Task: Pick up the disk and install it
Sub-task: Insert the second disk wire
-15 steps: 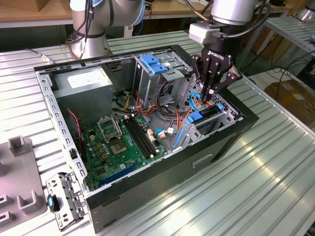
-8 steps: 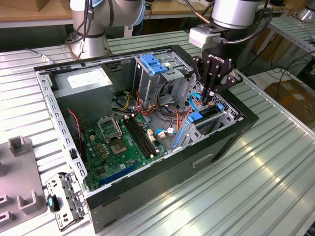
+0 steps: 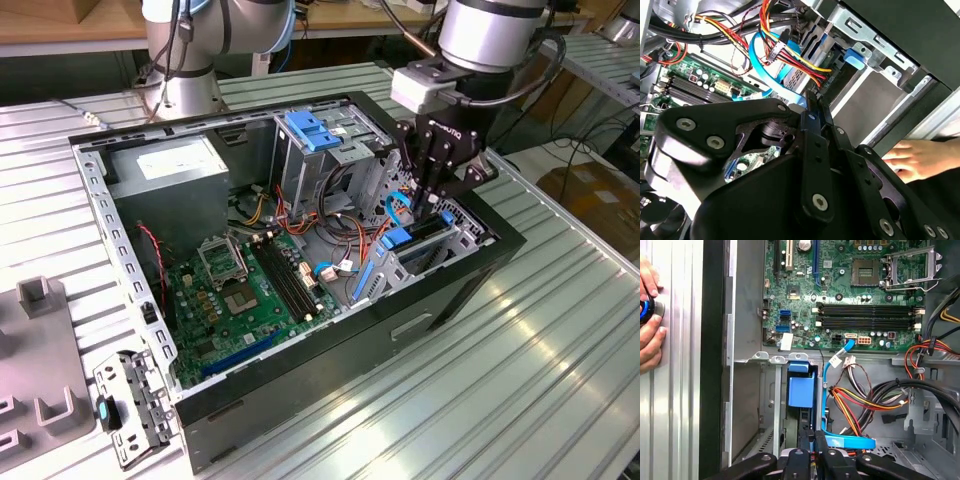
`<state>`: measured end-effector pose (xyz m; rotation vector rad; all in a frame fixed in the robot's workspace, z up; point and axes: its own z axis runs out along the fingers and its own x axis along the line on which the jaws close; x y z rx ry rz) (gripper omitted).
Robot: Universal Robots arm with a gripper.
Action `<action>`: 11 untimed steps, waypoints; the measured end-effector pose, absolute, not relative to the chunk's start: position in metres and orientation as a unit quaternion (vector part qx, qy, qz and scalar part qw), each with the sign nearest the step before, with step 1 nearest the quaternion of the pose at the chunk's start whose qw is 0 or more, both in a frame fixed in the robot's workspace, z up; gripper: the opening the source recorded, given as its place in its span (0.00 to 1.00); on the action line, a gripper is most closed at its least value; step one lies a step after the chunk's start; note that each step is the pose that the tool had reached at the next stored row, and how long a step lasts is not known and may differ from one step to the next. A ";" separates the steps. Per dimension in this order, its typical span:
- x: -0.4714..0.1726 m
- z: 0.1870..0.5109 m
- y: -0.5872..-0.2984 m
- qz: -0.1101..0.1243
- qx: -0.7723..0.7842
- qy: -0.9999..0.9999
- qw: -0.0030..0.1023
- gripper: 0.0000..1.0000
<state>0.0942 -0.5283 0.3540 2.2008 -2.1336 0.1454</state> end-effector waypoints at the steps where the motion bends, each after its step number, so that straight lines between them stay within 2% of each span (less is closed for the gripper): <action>1: 0.094 0.354 -0.531 0.041 0.717 -0.695 0.029 0.16; 3: 0.094 0.354 -0.536 0.031 0.717 -0.696 0.020 0.16; 6: 0.094 0.354 -0.538 0.025 0.717 -0.696 0.013 0.16; 9: 0.094 0.354 -0.541 0.013 0.718 -0.696 0.001 0.16; 11: 0.094 0.354 -0.542 0.012 0.718 -0.696 0.000 0.16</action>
